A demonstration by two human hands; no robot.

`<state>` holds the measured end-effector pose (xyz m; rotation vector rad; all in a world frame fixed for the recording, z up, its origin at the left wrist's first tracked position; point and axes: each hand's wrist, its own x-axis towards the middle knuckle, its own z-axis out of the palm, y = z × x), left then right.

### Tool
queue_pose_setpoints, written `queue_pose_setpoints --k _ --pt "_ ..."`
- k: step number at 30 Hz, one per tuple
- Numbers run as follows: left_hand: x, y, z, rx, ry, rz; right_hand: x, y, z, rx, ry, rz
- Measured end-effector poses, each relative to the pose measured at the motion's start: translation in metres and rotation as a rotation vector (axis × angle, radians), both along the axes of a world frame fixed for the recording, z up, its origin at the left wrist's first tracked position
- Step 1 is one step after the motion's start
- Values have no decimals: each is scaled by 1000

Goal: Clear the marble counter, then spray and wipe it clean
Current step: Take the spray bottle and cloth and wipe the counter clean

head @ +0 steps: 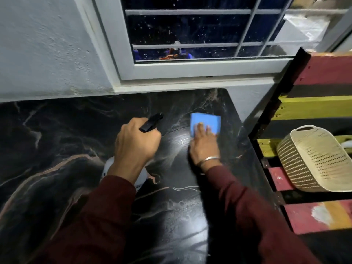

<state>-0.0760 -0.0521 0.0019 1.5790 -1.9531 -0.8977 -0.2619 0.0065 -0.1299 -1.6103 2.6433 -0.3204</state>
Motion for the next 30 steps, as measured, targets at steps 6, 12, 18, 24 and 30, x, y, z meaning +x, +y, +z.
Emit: queue_pose_setpoints --k 6,12,18,24,30 --pt "-31 3 2 -48 2 -18 53 -26 -5 54 -140 602" --pt "-31 13 2 0 -24 -110 -78 -5 -2 146 -115 36" --pt "-31 22 -1 11 -52 -187 -50 101 -9 94 -122 -306" --pt "-35 28 3 10 -84 -334 109 166 -7 14 -146 -136" --pt "-41 41 15 -17 -101 -452 24 136 3 81 -155 -184"
